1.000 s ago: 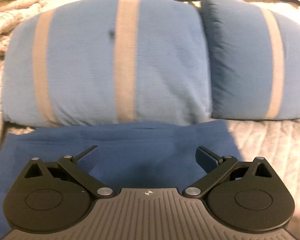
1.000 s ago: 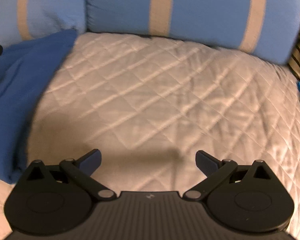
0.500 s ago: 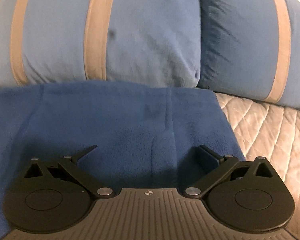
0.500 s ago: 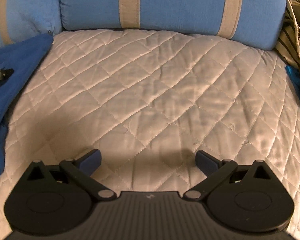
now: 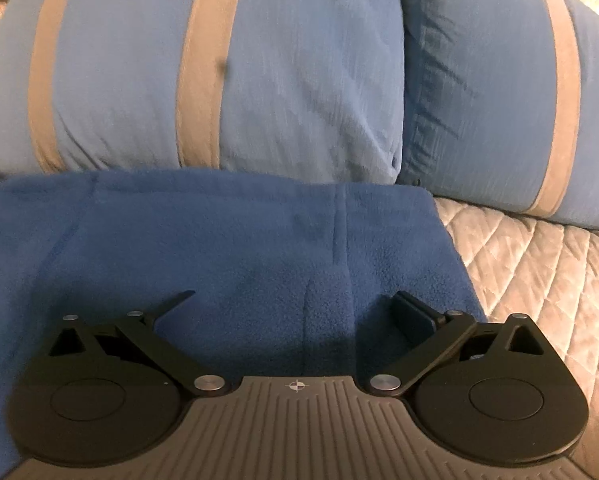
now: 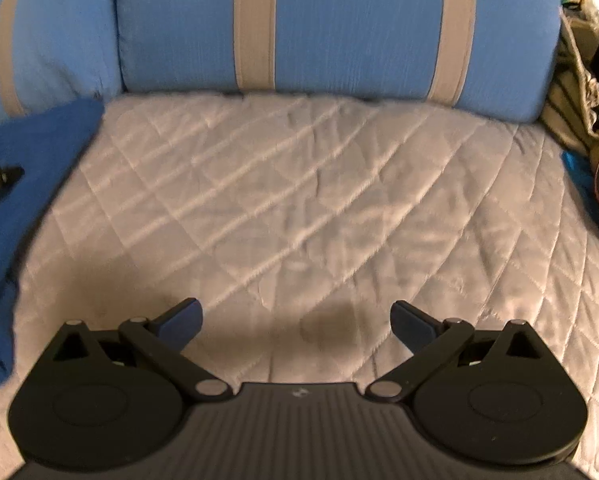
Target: Fold clothes
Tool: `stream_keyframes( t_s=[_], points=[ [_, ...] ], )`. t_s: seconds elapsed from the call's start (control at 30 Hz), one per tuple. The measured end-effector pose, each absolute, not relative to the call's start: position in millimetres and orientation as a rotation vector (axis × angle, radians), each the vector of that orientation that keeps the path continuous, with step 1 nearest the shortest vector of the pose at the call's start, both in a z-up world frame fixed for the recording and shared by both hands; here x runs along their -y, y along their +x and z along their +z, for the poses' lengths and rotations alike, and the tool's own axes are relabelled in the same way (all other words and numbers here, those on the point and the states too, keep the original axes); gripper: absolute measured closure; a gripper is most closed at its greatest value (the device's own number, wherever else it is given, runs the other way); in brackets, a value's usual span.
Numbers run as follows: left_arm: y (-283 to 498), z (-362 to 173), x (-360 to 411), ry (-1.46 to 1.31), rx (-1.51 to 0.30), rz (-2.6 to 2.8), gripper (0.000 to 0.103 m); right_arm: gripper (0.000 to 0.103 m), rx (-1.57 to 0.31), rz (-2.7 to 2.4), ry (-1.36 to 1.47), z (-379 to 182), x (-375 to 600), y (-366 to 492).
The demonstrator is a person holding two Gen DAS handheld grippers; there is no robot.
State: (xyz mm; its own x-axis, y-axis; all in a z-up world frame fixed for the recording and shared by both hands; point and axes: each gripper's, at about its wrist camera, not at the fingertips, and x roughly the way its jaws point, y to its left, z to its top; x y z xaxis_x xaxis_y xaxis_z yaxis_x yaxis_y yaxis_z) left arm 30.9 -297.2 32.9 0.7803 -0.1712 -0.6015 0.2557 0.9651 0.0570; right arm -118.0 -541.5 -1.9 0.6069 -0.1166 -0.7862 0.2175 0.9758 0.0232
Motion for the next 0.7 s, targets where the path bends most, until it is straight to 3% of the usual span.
stream_keyframes(
  t_s=[0.23, 0.7],
  points=[
    [-15.8, 68.6, 304.6, 0.314, -0.471, -0.297, 0.000, 0.000, -0.701, -0.136, 0.169, 42.8, 539.5, -149.4],
    [-136.8, 149.6, 264.0, 0.142, -0.348, -0.462, 0.000, 0.000, -0.446, 0.018, 0.185, 99.6, 514.9, -250.9]
  ],
)
